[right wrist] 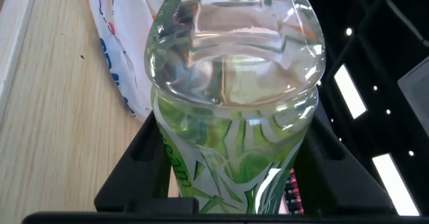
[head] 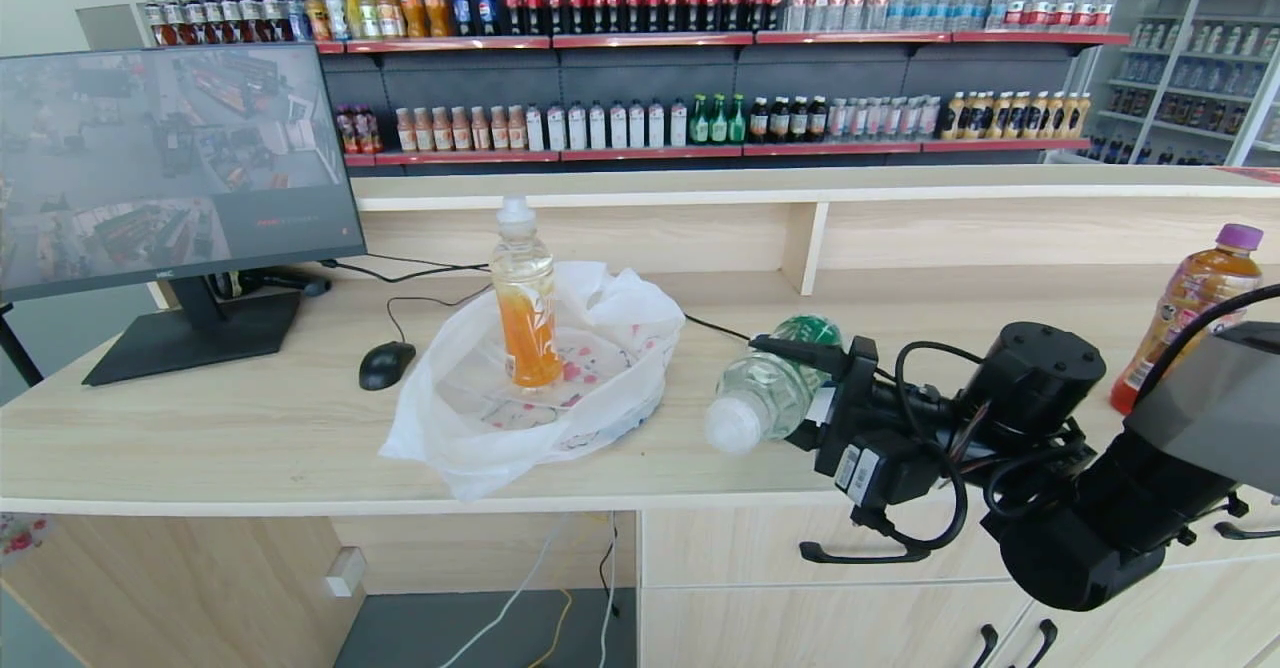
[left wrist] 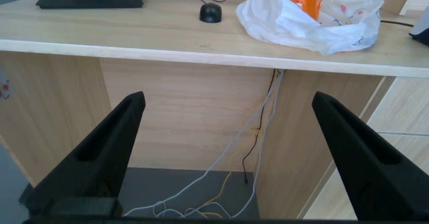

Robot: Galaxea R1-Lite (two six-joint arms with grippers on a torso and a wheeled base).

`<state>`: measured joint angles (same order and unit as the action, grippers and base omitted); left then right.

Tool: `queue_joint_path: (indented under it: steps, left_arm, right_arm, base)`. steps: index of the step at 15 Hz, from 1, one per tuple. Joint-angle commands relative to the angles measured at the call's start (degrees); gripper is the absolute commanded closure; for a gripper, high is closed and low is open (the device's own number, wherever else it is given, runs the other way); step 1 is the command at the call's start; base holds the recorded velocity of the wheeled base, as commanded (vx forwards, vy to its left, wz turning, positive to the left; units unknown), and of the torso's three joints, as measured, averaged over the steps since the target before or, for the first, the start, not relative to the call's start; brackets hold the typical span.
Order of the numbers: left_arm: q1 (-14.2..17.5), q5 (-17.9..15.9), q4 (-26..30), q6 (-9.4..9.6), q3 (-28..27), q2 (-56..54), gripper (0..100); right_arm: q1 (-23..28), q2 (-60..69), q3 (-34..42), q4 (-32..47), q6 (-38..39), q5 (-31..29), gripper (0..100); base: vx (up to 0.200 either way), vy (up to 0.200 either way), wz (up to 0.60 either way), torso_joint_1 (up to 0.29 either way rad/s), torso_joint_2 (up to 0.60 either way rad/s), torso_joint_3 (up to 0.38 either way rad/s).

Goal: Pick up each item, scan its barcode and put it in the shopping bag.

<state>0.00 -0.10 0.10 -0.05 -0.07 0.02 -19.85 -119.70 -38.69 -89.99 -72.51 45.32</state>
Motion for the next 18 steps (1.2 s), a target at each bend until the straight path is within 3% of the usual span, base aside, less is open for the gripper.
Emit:
queue_joint_path:
  steps: [1,10,18]
  left_arm:
    - [0.0,0.0,0.0,-0.04,0.0,0.0,0]
    - [0.0,0.1,0.0,-0.04,0.0,0.0,0]
    - [0.0,0.0,0.0,0.05,0.0,0.0,0]
  right_arm:
    - [0.0,0.0,0.1,0.0,0.0,0.0,100]
    - [0.0,3.8,0.8,0.0,4.0,0.3,100]
    - [-0.2,12.5,0.9,0.0,15.5,-0.9,100]
  base:
    - [0.000,0.000,0.00,0.000,0.00,0.000]
    - [0.000,0.000,0.00,0.000,0.00,0.000]
    - [0.000,0.000,0.00,0.000,0.00,0.000]
